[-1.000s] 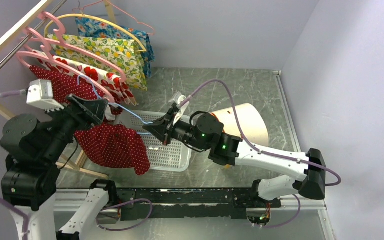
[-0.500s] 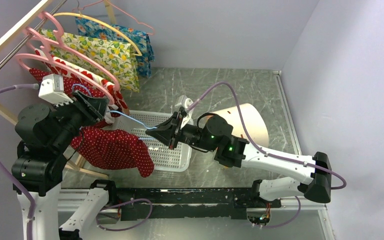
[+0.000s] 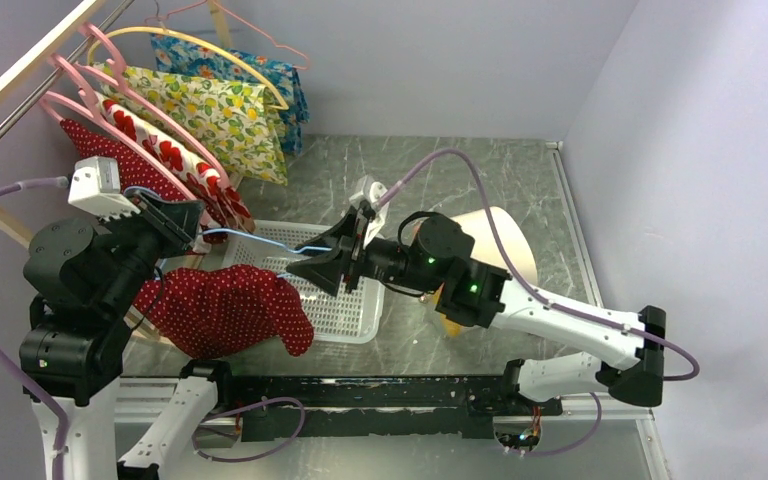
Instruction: Remove the skirt from the hanger
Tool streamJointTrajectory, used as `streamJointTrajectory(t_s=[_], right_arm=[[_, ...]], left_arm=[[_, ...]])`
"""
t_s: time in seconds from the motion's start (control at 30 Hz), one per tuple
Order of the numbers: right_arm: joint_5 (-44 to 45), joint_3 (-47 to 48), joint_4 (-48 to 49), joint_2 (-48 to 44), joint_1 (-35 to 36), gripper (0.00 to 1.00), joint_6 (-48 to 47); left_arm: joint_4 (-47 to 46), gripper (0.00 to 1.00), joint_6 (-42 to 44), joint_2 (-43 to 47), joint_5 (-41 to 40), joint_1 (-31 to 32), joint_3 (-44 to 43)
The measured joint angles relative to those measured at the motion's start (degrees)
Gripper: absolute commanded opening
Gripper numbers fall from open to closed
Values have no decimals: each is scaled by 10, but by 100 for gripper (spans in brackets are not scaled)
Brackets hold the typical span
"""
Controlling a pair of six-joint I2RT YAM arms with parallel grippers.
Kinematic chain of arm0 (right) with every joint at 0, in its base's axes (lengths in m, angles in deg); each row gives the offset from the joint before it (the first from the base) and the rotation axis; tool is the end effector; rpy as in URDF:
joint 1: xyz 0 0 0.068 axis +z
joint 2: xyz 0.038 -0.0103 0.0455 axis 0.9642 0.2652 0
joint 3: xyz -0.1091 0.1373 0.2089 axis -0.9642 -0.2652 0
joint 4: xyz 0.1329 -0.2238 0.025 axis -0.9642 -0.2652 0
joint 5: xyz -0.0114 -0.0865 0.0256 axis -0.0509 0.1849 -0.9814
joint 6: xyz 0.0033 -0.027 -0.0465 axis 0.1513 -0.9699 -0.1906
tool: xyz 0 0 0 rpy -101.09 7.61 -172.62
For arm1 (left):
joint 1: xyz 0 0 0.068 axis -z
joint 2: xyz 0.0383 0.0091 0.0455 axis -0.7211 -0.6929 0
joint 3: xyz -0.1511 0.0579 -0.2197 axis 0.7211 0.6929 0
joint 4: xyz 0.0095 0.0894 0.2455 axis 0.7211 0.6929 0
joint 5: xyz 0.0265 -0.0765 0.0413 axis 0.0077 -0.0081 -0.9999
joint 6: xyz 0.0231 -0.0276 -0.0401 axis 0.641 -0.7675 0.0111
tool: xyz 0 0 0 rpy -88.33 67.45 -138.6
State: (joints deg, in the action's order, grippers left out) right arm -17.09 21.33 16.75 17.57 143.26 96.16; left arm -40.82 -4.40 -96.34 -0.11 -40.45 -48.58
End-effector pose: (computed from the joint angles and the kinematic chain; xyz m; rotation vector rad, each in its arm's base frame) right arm 0.0979 0.2683 0.4207 -0.8448 1.2985 1.3209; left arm 0.0688 -0.0093 0.4792 -0.2637 1.6832 -0.4846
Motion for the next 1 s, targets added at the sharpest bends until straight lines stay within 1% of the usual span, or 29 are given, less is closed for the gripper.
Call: streamJointTrajectory(t_s=[0.13, 0.3, 0.37, 0.5, 0.6, 0.63, 0.73, 0.87, 1.0], right_arm=[[49, 45, -91, -26, 1, 63, -1], [91, 42, -187, -103, 0, 92, -10], [108, 38, -218, -137, 0, 99, -14], [153, 21, -267, -209, 1, 100, -31], [243, -17, -285, -260, 1, 100, -35], [285, -37, -285, -276, 0, 100, -34], [347, -86, -277, -293, 0, 100, -36], [368, -134, -248, -282, 0, 100, -46], [353, -164, -196, -246, 0, 100, -65]], left_arm=[[-2, 7, -7, 6, -8, 0, 0], [-13, 7, -12, 9, -9, 0, 10], [-13, 7, -12, 6, -9, 0, 9], [-15, 7, -11, 0, -9, 0, 8], [-24, 7, -10, 1, -6, 0, 8], [-29, 7, -9, 1, -5, 0, 7], [-34, 7, -4, 0, 8, 0, -7], [-54, 7, 3, 0, 35, 0, -37], [-79, 7, 8, 2, 61, 0, -49]])
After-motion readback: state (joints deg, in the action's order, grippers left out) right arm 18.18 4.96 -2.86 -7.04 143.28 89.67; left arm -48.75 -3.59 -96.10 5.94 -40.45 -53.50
